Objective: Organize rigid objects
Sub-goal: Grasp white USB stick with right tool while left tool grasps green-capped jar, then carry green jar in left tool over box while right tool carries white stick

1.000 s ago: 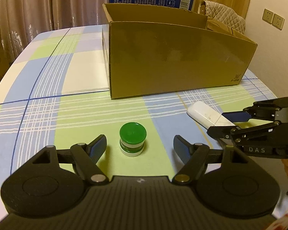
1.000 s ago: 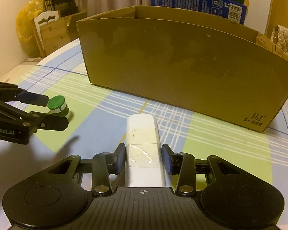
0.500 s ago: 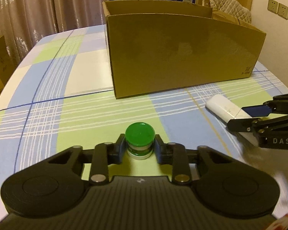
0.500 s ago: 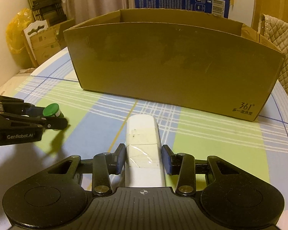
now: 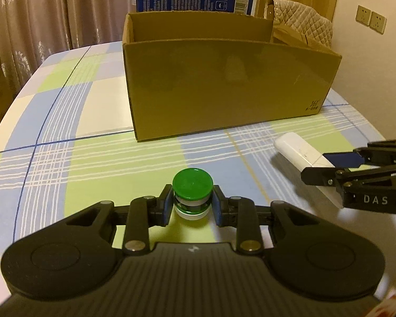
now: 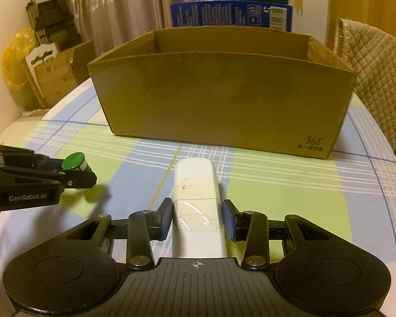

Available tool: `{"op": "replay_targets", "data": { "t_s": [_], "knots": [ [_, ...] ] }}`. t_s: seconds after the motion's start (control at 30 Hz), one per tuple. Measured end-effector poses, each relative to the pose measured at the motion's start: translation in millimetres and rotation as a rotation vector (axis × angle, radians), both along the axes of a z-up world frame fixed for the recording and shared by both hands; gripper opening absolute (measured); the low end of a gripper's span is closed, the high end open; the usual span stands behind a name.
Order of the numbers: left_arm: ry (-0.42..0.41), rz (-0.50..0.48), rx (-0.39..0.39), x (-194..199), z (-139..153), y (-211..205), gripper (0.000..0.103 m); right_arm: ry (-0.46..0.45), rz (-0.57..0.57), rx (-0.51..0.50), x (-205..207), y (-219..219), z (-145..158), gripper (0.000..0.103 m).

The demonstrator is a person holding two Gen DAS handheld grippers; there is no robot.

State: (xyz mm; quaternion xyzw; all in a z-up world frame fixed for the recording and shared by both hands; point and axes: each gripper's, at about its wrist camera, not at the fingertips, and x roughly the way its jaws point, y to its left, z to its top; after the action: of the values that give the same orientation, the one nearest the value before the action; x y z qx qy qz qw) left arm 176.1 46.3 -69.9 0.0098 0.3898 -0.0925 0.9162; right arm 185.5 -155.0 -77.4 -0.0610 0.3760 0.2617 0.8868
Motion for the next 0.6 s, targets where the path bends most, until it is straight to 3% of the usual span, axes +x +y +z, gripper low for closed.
{"op": "replay_targets", "data": {
  "t_s": [0.6],
  "knots": [
    [0.000, 0.040, -0.039, -38, 60, -22, 0.025, -0.041, -0.089, 0.068, -38, -33, 63, 0.037]
  ]
}}
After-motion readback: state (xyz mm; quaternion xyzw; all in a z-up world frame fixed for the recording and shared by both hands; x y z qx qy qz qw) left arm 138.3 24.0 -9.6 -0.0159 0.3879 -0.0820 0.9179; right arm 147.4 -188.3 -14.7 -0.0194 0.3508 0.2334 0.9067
